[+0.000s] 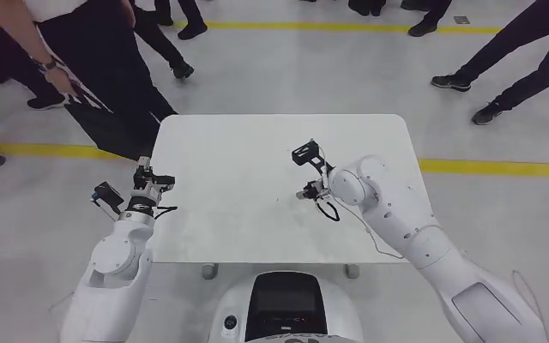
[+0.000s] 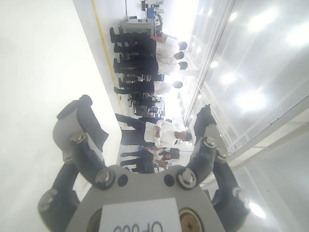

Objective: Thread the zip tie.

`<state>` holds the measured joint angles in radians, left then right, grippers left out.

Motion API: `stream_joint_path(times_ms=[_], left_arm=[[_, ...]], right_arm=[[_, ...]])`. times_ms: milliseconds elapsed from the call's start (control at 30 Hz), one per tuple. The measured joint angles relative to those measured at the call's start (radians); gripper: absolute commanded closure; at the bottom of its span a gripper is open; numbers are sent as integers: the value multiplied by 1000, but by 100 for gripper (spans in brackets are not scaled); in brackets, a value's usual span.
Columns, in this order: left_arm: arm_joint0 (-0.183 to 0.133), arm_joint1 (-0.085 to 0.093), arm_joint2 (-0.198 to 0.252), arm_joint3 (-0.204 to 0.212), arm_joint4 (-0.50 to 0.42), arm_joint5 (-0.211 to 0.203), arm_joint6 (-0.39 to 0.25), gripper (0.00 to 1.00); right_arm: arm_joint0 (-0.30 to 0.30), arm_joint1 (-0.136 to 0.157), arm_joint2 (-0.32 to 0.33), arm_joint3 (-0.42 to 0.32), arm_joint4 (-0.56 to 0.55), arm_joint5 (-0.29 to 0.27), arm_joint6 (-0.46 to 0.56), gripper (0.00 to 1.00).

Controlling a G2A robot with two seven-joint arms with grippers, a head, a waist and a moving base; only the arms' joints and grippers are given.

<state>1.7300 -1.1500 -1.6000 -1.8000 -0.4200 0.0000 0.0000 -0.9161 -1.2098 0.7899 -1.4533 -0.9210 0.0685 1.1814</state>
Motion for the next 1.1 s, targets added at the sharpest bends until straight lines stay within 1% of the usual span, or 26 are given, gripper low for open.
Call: stream_joint_path(times_ms=[100, 167, 1000, 1033, 1100], left_arm=[[0, 0, 0, 0, 0, 0, 0, 0], [0, 0, 0, 0, 0, 0, 0, 0], [0, 0, 0, 0, 0, 0, 0, 0], [0, 0, 0, 0, 0, 0, 0, 0], [0, 0, 0, 0, 0, 0, 0, 0]], right_arm=[[30, -20, -45, 63, -14, 26, -5, 0], [36, -24, -54, 73, -17, 30, -7, 0], [35, -24, -53, 71, -16, 29, -7, 0], [34, -23, -55, 72, -19, 27, -9, 0], [29, -22, -67, 75, -50, -3, -23, 0]])
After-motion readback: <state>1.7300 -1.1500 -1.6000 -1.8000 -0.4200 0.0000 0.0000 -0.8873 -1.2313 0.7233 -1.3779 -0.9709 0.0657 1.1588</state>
